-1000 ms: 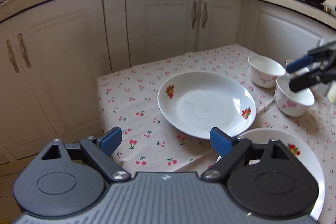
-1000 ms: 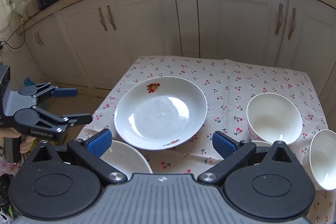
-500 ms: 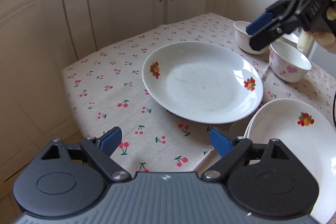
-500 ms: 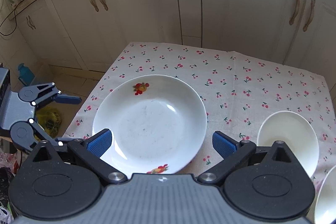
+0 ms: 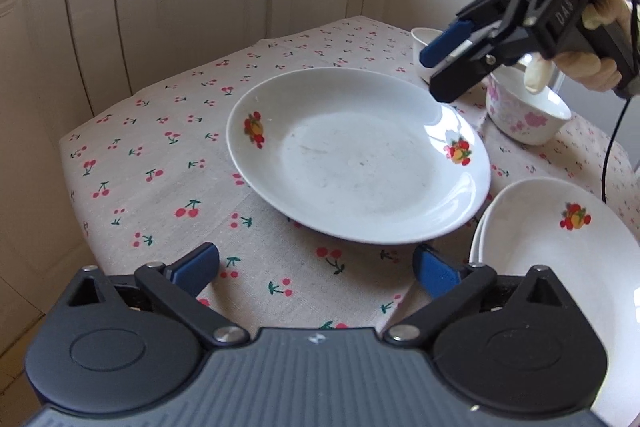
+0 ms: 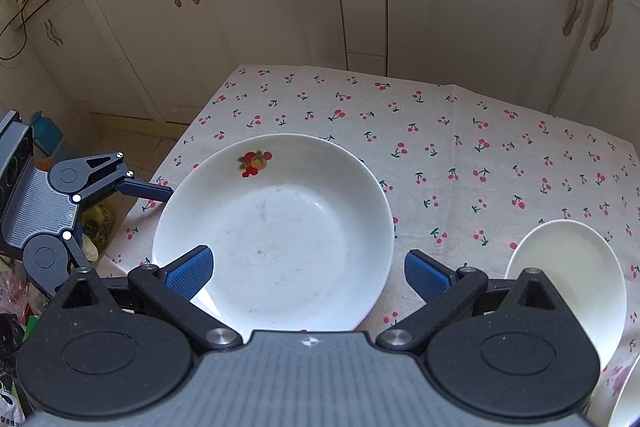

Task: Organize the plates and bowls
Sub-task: 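Close the right tool on the rim of that plate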

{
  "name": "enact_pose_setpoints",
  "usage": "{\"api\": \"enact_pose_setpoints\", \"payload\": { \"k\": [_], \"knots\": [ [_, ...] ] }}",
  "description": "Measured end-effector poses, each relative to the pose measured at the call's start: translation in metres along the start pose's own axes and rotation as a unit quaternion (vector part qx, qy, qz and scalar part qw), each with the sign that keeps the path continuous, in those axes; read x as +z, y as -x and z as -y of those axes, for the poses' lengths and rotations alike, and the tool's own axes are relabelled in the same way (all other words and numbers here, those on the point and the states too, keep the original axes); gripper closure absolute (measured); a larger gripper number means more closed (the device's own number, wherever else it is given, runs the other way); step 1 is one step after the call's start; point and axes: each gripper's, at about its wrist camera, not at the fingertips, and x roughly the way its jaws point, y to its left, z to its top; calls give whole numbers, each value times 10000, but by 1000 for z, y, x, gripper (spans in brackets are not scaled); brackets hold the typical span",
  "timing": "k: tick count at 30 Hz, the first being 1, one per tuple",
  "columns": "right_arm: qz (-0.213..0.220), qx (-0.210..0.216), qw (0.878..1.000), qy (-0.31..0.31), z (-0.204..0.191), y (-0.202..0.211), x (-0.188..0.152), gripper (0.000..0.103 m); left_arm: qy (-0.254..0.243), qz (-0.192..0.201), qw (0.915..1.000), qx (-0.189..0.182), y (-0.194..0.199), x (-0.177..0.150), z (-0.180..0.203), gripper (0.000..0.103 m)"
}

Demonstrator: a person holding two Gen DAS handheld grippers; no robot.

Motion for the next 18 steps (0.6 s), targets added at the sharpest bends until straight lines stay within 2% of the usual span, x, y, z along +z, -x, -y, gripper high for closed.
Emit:
{"api": "enact_pose_setpoints", "payload": {
  "k": [8, 18],
  "knots": [
    [-34, 69, 10000, 5, 2, -9, 5, 0, 12, -68, 9998, 183, -5, 4, 0, 1],
    [-298, 96, 9994, -169, 10, -24, 13, 0, -268, 166, 9993, -208, -5, 2, -6, 1]
  ]
}}
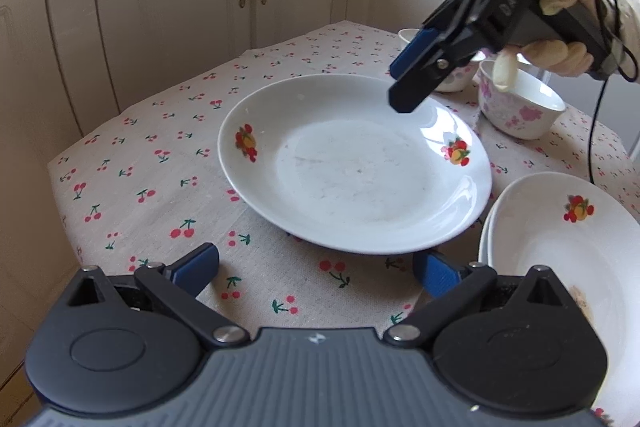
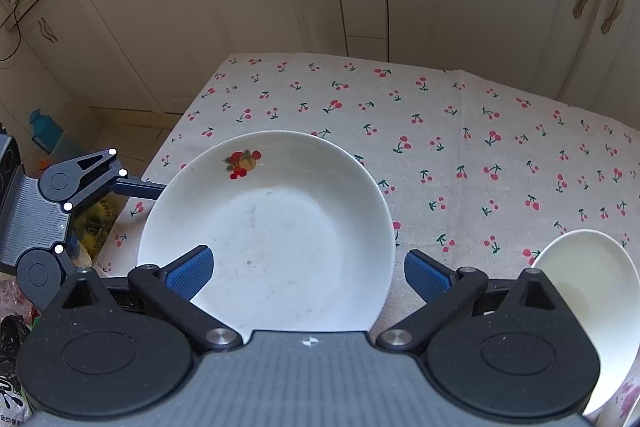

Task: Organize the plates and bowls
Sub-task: 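Close the right tool on the rim of that plate, then lift the fruit-decal plate with the right tool and carry it over the plate stack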

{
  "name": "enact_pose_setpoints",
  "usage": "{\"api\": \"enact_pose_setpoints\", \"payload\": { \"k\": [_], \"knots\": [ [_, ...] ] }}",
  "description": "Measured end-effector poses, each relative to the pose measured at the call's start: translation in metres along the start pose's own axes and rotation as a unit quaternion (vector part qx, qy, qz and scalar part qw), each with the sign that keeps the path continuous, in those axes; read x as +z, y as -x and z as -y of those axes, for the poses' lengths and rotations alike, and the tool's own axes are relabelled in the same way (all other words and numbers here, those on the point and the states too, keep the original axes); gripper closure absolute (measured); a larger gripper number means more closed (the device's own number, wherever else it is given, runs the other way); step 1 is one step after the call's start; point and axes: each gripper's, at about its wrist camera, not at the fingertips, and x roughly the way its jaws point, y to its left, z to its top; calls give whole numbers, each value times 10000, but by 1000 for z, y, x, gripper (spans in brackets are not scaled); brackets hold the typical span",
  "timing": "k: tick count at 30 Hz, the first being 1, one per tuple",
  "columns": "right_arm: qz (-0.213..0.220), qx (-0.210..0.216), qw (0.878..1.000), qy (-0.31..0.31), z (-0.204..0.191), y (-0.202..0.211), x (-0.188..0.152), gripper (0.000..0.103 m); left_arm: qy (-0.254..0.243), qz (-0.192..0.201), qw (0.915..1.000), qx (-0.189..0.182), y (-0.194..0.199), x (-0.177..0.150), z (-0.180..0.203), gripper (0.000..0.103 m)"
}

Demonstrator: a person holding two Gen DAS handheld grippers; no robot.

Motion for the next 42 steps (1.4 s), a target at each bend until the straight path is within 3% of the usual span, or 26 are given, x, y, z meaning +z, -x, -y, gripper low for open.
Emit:
{"api": "enact_pose_setpoints", "payload": {
  "k": [15, 22, 27, 32, 42],
  "knots": [
    [-204, 675, 9951, -690, 21, -16, 21, 5, -168, 39, 9990, -402, -3, 5, 1, 1],
    [-334, 615, 9963, -495, 14, -27, 27, 6, -195, 13, 9990, -403, -3, 7, 1, 2],
    [-522, 676, 9946, -595, 21, -31, 16, 17, -255, 9, 9991, -349, -1, 9, 3, 2],
    [-595, 971, 9897, -869, 30, -29, 9, 17, -329, 2, 9991, -284, -1, 9, 5, 2],
    [-512, 1061, 9889, -902, 32, -36, 10, 17, -537, -22, 9983, -215, -2, 14, 10, 2]
  ]
}}
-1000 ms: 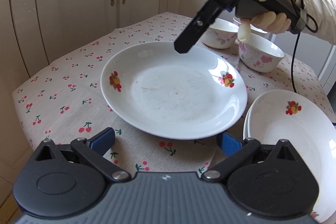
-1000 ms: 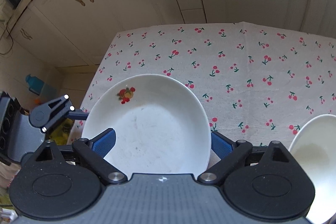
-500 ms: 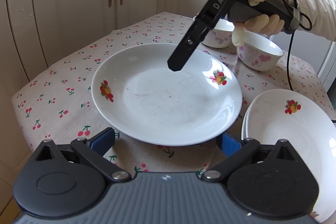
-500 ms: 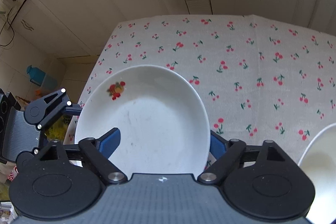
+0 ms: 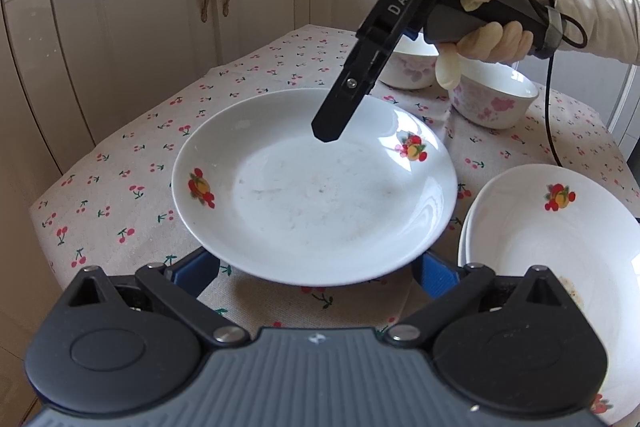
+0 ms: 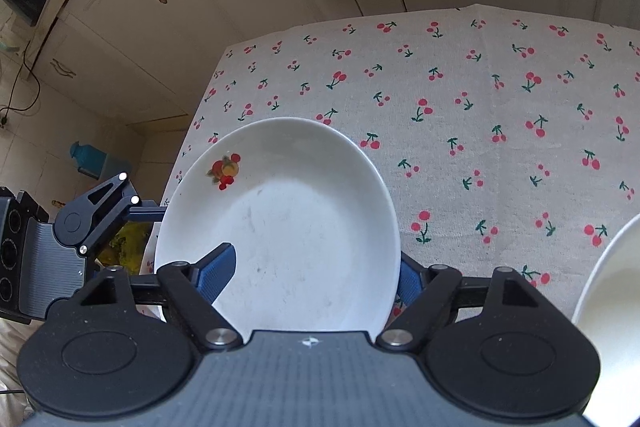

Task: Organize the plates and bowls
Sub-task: 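Lift the fruit-decal plate with the right tool and carry it over the plate stack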

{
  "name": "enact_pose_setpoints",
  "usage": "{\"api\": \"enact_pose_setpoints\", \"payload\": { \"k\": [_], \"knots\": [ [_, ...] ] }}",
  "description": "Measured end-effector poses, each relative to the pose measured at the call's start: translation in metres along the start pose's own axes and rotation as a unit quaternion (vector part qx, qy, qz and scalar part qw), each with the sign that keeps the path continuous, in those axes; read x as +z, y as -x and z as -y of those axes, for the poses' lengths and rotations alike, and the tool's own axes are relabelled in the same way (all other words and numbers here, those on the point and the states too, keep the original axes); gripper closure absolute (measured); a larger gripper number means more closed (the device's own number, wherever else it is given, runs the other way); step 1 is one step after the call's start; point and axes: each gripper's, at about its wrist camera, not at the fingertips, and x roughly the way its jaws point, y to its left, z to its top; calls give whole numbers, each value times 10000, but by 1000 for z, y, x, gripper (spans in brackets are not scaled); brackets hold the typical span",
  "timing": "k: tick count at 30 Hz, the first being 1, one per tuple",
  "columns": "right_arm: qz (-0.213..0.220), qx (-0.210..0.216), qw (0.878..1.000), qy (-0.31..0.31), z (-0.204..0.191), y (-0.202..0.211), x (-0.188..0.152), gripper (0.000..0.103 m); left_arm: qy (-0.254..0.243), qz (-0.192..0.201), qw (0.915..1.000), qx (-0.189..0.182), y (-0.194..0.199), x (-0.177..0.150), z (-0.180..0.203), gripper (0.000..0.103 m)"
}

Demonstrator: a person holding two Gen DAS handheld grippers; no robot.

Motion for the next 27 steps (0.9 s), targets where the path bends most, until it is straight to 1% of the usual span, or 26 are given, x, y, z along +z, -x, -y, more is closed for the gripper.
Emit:
{"api": "enact_pose_setpoints", "payload": {
  "k": [5, 9, 16, 21, 27],
  "knots": [
    [56, -54, 10000, 57, -1, -3, 4, 18, 16, 30, 10000, -51, -1, 0, -2, 2],
    [91, 71, 9999, -77, 3, -4, 9, 17, 27, 26, 10000, -37, 0, -1, -2, 2],
    [99, 175, 9998, 16, 2, -1, 6, 17, 67, 7, 10000, -9, 0, 1, -4, 2],
    [94, 81, 9998, 157, -2, 0, 5, 17, 72, -13, 10000, 9, 1, 2, -4, 2],
    [139, 77, 9996, 226, -6, 4, 5, 17, 75, 20, 10000, 13, 6, 5, -4, 2]
  ]
}}
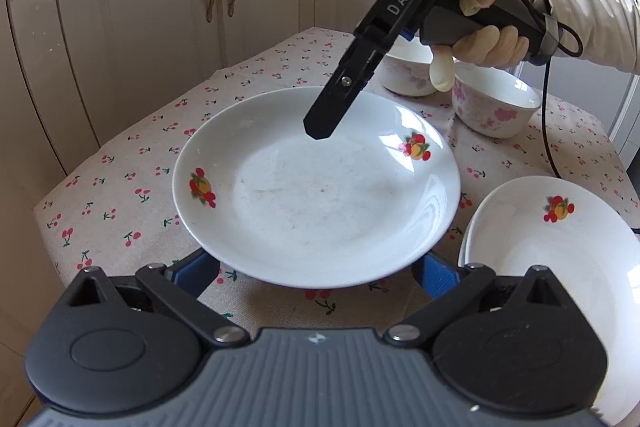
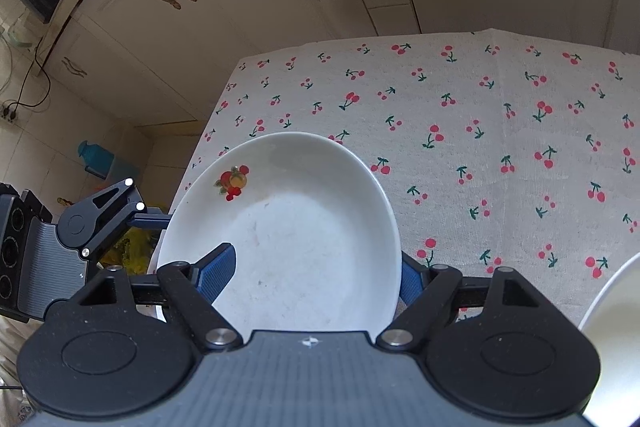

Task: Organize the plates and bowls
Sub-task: 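Lift the fruit-decal plate with the right tool and carry it over the plate stack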

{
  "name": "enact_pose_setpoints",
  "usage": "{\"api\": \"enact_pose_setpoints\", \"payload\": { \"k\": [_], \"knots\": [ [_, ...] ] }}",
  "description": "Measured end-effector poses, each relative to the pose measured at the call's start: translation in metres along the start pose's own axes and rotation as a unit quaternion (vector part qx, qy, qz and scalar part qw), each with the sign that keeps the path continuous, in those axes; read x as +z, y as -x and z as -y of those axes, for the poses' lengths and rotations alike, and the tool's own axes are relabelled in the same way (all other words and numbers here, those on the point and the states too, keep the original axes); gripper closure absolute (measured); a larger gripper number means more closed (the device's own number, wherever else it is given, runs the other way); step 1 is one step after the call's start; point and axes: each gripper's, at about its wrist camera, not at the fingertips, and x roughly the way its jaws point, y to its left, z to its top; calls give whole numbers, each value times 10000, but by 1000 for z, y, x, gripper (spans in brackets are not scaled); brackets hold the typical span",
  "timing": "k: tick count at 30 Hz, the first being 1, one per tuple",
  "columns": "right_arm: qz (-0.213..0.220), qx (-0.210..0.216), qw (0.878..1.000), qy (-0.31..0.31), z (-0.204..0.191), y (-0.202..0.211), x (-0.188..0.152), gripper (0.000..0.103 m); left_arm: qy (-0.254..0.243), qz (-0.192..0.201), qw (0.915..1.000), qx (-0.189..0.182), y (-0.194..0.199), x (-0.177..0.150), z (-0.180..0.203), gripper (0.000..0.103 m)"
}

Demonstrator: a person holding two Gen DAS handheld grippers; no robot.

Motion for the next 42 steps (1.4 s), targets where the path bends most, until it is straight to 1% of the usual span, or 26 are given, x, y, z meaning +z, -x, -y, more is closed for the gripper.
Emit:
{"api": "enact_pose_setpoints", "payload": {
  "k": [7, 17, 23, 31, 36, 42],
  "knots": [
    [92, 1, 9999, 84, -9, 12, -3, 17, 12, 56, 10000, 39, 12, 4, 7, 2],
    [251, 45, 9993, 271, -35, 43, -24, 17, 4, 119, 9997, 194, 47, 9, 41, 2],
    [256, 66, 9989, 392, -54, 58, -49, 17, 10, 108, 9995, 289, 70, 6, 73, 2],
    [250, 178, 9985, 454, -74, 71, -92, 17, 141, 181, 9990, 382, 96, -10, 115, 2],
    [162, 254, 9987, 414, -77, 73, -119, 17, 231, 144, 9990, 360, 101, -20, 136, 2],
    [95, 179, 9992, 358, -79, 71, -148, 17, 269, 102, 9991, 299, 98, -29, 150, 2]
  ]
}}
